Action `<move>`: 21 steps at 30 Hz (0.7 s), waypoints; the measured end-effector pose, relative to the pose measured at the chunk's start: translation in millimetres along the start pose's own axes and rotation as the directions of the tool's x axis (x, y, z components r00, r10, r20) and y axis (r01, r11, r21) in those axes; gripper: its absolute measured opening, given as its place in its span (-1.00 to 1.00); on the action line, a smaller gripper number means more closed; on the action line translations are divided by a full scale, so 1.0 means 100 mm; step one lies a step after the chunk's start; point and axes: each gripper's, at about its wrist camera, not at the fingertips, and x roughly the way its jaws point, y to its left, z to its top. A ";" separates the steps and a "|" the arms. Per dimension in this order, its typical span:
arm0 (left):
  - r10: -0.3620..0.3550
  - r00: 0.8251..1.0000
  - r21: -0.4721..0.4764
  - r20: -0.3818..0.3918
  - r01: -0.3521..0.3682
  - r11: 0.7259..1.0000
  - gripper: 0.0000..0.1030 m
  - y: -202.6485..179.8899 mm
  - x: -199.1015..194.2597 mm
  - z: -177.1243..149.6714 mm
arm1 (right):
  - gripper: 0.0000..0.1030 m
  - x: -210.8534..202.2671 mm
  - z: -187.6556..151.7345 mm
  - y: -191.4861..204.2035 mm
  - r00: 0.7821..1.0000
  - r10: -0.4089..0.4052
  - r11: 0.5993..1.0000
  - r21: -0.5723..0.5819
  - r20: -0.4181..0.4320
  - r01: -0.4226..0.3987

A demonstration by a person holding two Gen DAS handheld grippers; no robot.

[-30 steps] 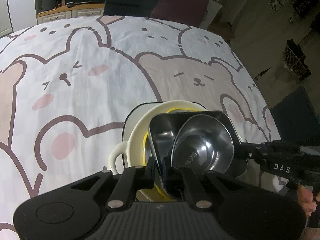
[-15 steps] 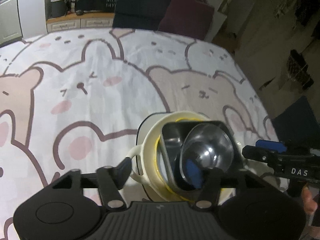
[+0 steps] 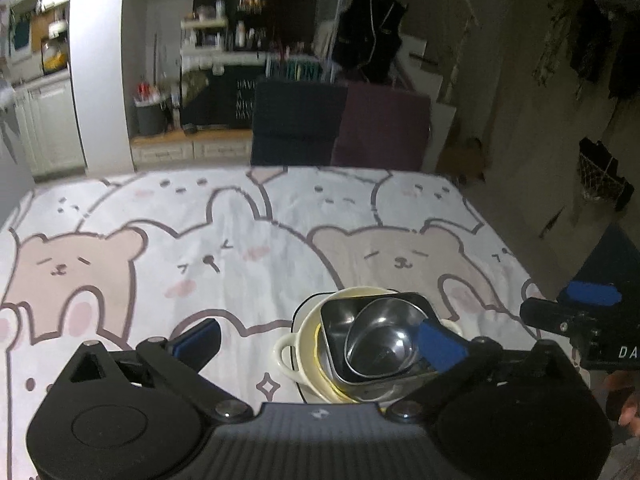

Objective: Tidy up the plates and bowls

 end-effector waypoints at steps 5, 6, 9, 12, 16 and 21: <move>-0.004 0.998 0.003 0.070 0.004 1.000 1.00 -0.11 -0.30 -0.21 | 0.99 -0.34 -0.21 0.02 0.997 -0.010 1.000 0.015 0.077 0.009; 0.009 0.997 0.004 0.083 -0.009 1.000 1.00 -0.12 -0.35 -0.26 | 0.99 -0.41 -0.26 0.02 0.996 -0.006 1.000 0.015 0.090 0.005; 0.055 0.993 -0.002 0.100 -0.055 0.998 1.00 -0.16 -0.46 -0.41 | 0.99 -0.56 -0.42 0.05 0.992 -0.016 1.000 0.016 0.127 0.014; 0.080 0.990 -0.003 0.113 -0.081 0.997 1.00 -0.16 -0.55 -0.56 | 0.99 -0.72 -0.58 0.05 0.987 -0.032 0.999 0.018 0.157 0.029; 0.083 0.989 0.000 0.123 -0.084 0.996 1.00 -0.14 -0.63 -0.75 | 0.99 -0.82 -0.83 0.07 0.984 -0.045 0.999 0.000 0.173 0.046; 0.091 0.989 0.027 0.120 -0.095 0.995 1.00 -0.15 -0.65 -0.99 | 0.99 -0.83 -1.02 0.10 0.981 -0.059 0.998 -0.022 0.183 0.064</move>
